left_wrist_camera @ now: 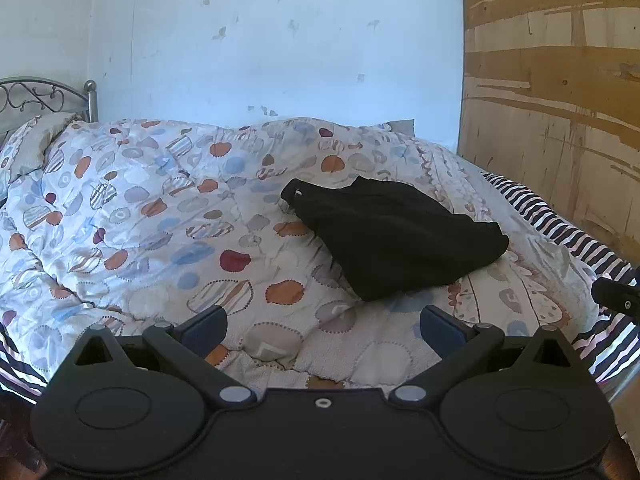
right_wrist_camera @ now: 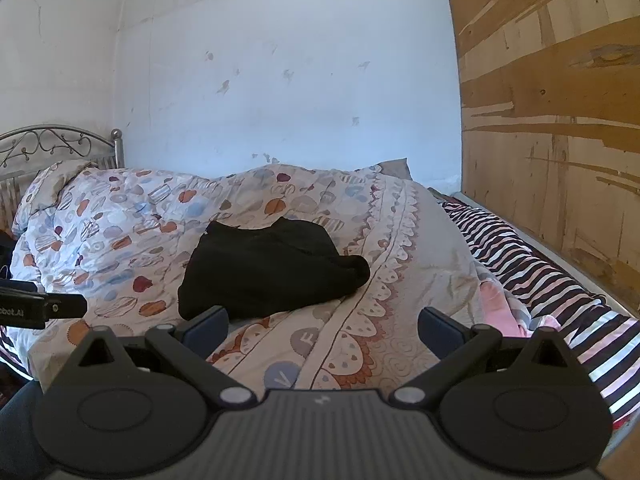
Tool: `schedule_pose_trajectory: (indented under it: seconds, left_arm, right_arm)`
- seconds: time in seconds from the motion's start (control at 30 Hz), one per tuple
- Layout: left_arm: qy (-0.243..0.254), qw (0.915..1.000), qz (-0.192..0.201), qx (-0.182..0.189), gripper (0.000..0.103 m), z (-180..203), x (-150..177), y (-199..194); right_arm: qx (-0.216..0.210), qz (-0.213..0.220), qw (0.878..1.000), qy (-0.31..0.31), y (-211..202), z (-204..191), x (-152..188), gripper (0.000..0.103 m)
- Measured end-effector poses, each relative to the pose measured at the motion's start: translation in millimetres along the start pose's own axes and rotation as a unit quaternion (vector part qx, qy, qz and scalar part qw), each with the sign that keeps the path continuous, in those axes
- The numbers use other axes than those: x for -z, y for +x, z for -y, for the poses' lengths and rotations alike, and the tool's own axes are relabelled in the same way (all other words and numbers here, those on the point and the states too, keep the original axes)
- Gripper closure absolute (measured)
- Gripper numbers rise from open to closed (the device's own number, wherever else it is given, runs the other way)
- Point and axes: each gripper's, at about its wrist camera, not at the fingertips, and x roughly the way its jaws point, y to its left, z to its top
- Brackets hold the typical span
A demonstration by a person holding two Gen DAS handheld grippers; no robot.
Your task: Fold small clothes
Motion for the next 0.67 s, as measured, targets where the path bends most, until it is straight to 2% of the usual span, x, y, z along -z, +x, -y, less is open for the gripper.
schedule_pose_trajectory:
  seconds: [0.17,0.67]
  left_arm:
    - [0.0,1.0,-0.004,0.0,0.001,-1.0,1.9,2.5]
    - [-0.003,0.9988,-0.048,0.005,0.001,-2.3,4.8,22.1]
  right_arm:
    - [-0.001,-0.003,1.0,0.001,1.8,-1.0,1.0,0.0]
    - [-0.005,-0.021,1.0,0.009,16.2,-1.8,6.4,0.0]
